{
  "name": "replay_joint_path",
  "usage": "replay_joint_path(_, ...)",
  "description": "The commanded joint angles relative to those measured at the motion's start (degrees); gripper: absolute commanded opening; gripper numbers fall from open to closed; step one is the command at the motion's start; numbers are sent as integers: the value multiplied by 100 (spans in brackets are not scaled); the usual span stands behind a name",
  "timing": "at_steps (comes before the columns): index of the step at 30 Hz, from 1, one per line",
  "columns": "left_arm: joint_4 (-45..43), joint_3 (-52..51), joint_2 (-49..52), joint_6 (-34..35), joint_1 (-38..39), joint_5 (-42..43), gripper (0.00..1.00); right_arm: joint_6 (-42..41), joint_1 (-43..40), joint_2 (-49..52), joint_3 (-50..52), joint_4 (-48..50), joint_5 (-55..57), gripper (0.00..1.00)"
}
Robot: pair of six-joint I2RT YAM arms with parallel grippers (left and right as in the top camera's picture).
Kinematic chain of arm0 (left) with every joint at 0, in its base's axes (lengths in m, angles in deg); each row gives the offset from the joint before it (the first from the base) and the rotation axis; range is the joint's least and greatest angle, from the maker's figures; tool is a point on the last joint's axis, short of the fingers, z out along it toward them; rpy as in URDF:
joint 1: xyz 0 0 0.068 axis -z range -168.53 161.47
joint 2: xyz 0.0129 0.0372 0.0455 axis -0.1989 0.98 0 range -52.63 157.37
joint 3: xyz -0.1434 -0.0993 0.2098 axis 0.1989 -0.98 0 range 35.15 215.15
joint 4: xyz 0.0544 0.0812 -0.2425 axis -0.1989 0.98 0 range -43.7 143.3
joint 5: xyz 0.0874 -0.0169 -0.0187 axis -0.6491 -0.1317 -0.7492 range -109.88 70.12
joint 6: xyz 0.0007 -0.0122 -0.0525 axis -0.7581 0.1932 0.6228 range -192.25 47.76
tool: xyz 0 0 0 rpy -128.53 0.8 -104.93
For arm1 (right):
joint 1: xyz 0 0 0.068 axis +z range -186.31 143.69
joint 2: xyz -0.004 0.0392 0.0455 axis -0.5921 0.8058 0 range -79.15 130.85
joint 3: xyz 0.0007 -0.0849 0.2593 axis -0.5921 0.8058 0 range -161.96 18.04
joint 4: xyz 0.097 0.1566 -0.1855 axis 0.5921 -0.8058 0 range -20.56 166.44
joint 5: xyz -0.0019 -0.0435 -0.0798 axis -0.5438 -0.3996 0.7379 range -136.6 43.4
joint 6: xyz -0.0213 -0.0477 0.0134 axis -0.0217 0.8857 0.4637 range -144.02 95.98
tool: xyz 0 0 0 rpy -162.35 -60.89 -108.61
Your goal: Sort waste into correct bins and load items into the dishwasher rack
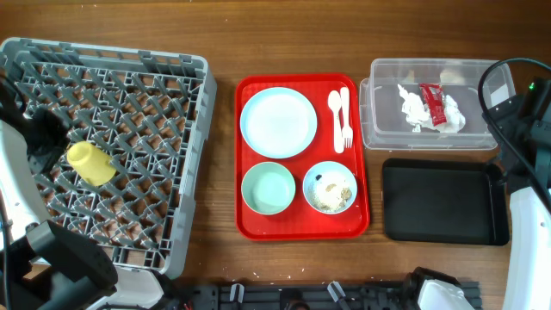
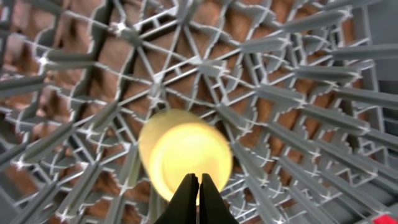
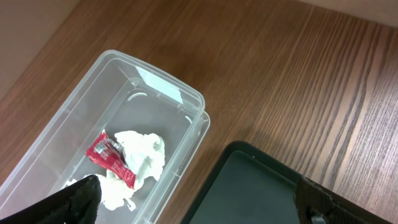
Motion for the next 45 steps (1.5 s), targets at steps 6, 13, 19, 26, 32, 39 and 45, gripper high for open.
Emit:
replay_joint_path(6,-140,-634,92,-225,4,291,4,-83,-20,13,9,13,-7,100)
replay_joint_path(13,295,-658,90,-162,2,323,4,-83,-20,13,9,13,-7,100)
replay_joint_path(19,675,-50,-146,-160,4,2756,4,-85,-20,13,9,13,-7,100)
replay_joint_path(26,940,24,-586,-850,1108,3910,81,-83,-20,13,9,13,-7,100)
replay_joint_path(32,671,-208,-463,-461,3595,-573,67,-83,-20,13,9,13,-7,100)
replay_joint_path(39,603,-229,535,-463,4282,-511,45,-85,-20,13,9,13,-7,100)
replay_joint_path(45,299,-229,1058,-468,4282,-509,35,-85,-20,13,9,13,-7,100)
